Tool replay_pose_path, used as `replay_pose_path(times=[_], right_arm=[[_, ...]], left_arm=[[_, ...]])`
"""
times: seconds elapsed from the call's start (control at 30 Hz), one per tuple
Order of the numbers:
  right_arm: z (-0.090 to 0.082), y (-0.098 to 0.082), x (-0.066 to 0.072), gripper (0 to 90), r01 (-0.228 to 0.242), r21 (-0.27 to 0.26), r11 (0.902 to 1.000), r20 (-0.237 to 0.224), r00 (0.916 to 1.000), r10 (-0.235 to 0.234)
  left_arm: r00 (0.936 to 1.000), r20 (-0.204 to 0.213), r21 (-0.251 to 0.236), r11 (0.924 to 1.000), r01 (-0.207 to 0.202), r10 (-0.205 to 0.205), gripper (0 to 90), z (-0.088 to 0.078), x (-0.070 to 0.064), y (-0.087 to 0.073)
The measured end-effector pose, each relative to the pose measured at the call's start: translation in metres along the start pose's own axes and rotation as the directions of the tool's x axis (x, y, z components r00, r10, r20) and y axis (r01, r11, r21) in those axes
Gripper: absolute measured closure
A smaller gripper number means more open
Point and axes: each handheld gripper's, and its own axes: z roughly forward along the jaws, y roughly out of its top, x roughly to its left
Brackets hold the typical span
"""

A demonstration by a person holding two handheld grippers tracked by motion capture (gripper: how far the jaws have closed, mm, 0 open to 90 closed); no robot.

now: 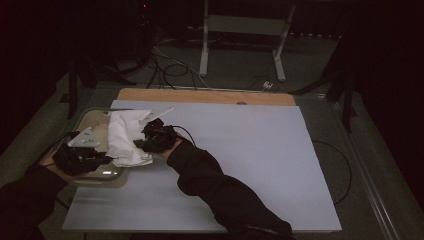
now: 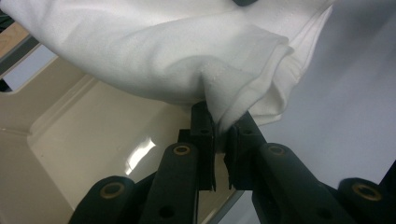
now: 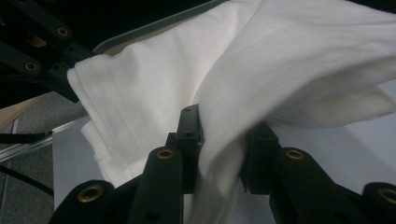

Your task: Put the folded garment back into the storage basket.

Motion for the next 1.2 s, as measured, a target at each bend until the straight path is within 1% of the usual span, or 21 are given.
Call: replay_pose_path(times=[0.1,0.2,0.27,0.33,0.37,0.47,0.53,0.57,0.77,0.9,1.07,1.13,1.2], right_arm=[[0.003,0.002,0.002,72.3,-0.004,0.003,1.0000,-0.001,1.0000,0.004],[0.008,0.005,0.005,72.3,0.007,0.001,1.0000,-0.002,1.0000,-0.007],[0.010,0.006,0.007,72.3,0.002,0.003,1.0000,-0.007,1.0000,-0.002],[0.012,0.006,0.008,72.3,0.010,0.006,0.9999,-0.009,0.9999,-0.010],[0.013,0.007,0.009,72.3,0.004,0.006,1.0000,-0.012,0.9999,-0.004],[0.019,0.008,0.011,72.4,0.008,0.006,1.0000,-0.017,0.9998,-0.008],[0.022,0.009,0.013,72.3,0.005,0.009,0.9999,-0.017,0.9998,-0.005],[0.024,0.010,0.014,72.4,-0.001,0.008,1.0000,-0.018,0.9998,0.001],[0.034,0.017,0.022,72.3,0.010,0.003,0.9999,-0.019,0.9998,-0.010],[0.040,0.021,0.027,72.3,0.009,0.004,0.9999,-0.018,0.9998,-0.009],[0.048,0.026,0.032,72.3,-0.004,-0.002,1.0000,-0.013,0.9999,0.003],[0.051,0.027,0.034,72.3,0.000,-0.008,1.0000,-0.007,1.0000,0.000],[0.053,0.028,0.036,72.3,-0.011,-0.009,0.9999,-0.006,0.9999,0.011]], left_arm=[[1.0000,-0.006,0.007,1.0000,0.007,-0.006,83.1,-0.002,0.003,-0.003],[0.9998,-0.011,0.009,0.9999,0.014,-0.014,83.1,-0.004,0.005,-0.006],[0.9997,-0.006,0.011,0.9997,0.022,-0.022,83.0,-0.005,0.007,-0.008],[0.9995,-0.007,0.014,0.9995,0.030,-0.029,83.0,-0.005,0.009,-0.011],[0.9994,-0.007,0.016,0.9993,0.035,-0.034,83.1,-0.006,0.010,-0.012],[0.9992,-0.010,0.022,0.9990,0.039,-0.039,83.1,-0.006,0.012,-0.016],[0.9987,-0.012,0.025,0.9984,0.050,-0.050,83.0,-0.007,0.015,-0.019],[0.9983,-0.015,0.026,0.9980,0.057,-0.057,83.0,-0.008,0.016,-0.021],[0.9962,-0.031,0.029,0.9961,0.083,-0.082,83.0,-0.014,0.023,-0.031],[0.9944,-0.043,0.029,0.9948,0.098,-0.097,83.1,-0.018,0.027,-0.037],[0.9914,-0.060,0.031,0.9926,0.118,-0.116,83.0,-0.021,0.033,-0.042],[0.9902,-0.064,0.030,0.9916,0.126,-0.124,83.0,-0.021,0.035,-0.044],[0.9895,-0.066,0.030,0.9909,0.131,-0.129,82.9,-0.022,0.037,-0.046]])
